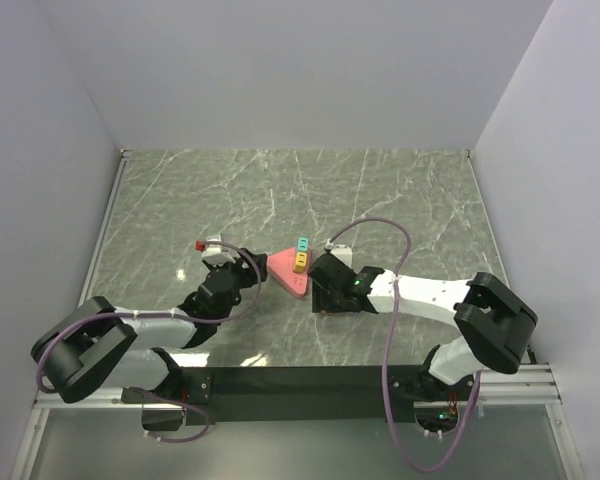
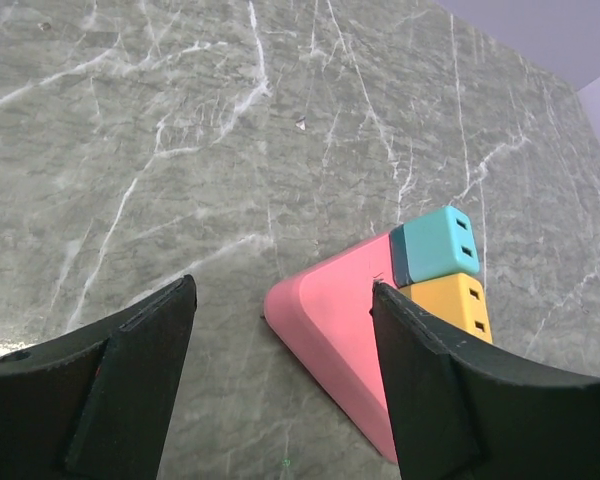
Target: Insert the plug
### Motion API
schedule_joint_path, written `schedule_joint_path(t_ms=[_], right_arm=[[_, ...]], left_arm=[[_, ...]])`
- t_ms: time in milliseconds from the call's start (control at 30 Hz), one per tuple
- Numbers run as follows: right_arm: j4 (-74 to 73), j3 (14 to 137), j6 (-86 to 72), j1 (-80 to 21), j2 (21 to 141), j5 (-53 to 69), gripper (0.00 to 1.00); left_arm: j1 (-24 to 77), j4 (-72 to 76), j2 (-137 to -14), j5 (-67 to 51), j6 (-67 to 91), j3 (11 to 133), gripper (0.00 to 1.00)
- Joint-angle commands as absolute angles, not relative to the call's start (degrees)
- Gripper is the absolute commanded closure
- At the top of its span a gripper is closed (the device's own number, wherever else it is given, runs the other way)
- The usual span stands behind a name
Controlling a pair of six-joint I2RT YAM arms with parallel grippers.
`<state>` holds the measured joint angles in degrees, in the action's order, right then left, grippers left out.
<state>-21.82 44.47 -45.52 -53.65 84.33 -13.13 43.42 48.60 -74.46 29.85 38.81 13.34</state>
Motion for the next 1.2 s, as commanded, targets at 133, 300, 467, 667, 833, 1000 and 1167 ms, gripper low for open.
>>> schedule_joint_path(t_ms=[133,300,467,667,833,1000,1167], right_arm=[[-19.69,45.79,-45.70,-53.96,85.95,-13.36,0.60],[-19.95,46.76,-43.78,-53.96,84.83,-15.03,0.78],[-16.28,44.48,-37.55,-53.96,77.80,-14.69,0.88],[-10.82,40.00,-31.13,-53.96,68.48,-12.22,1.00],[-6.69,37.62,-28.04,-54.58,64.51,-8.18,1.00],[-4.66,37.18,-26.46,-55.72,64.86,-7.47,1.00],[-4.22,37.71,-26.02,-56.16,66.09,-7.74,1.00]], left_arm=[[44.03,48.25,-70.93,27.95,39.38,12.22,0.25],[44.56,50.62,-68.91,18.48,37.71,11.16,0.26],[44.56,54.56,-67.33,5.12,37.88,10.90,0.26],[44.47,55.72,-67.06,-7.20,40.25,12.13,0.27],[44.56,61.60,-70.57,-13.96,43.50,12.74,0.27],[44.56,64.94,-75.75,-16.69,45.08,13.54,0.27],[44.56,68.55,-79.36,-19.33,46.93,14.33,0.28]])
